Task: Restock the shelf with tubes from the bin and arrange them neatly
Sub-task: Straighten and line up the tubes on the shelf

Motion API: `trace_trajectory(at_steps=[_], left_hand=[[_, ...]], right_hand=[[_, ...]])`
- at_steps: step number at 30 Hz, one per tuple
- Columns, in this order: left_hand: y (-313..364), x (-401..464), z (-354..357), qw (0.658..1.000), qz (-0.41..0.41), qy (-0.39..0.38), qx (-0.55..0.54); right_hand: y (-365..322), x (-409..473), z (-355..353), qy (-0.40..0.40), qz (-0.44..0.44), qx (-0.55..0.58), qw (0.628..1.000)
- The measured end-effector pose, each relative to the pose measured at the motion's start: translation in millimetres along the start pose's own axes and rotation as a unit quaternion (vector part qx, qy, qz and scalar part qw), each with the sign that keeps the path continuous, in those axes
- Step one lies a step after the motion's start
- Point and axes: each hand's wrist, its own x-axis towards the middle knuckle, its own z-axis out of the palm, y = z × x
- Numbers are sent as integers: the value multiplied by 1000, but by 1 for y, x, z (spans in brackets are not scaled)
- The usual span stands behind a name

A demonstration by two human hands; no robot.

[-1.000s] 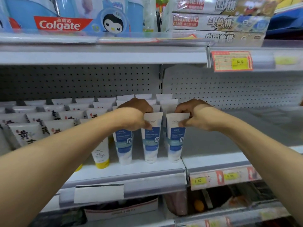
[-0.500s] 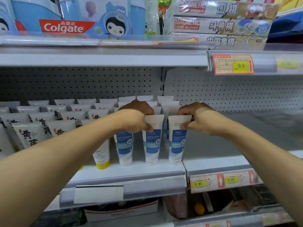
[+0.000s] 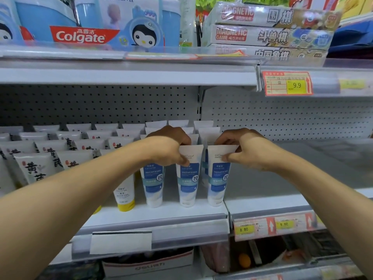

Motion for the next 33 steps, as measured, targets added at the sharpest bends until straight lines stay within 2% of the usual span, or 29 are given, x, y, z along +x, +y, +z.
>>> trace_trajectory(at_steps=[8, 11, 15, 23, 33], left_hand=[[-19, -10, -25, 998, -9, 16, -57], [-36, -18, -38, 999, -32, 30, -17], [-49, -23, -29, 996, -70, -21, 47], [-53, -20, -13, 998, -47, -37, 29], [-56, -22, -15, 999, -28, -37, 18]], right_hand=[[-19, 2, -6, 36, -37, -1, 999], [-31, 6, -3, 35, -49, -20, 998], [-46, 15, 4, 17, -59, -46, 997], [-56, 33, 22, -42, -60, -143, 987], [-56, 37, 23, -52, -74, -122, 988]])
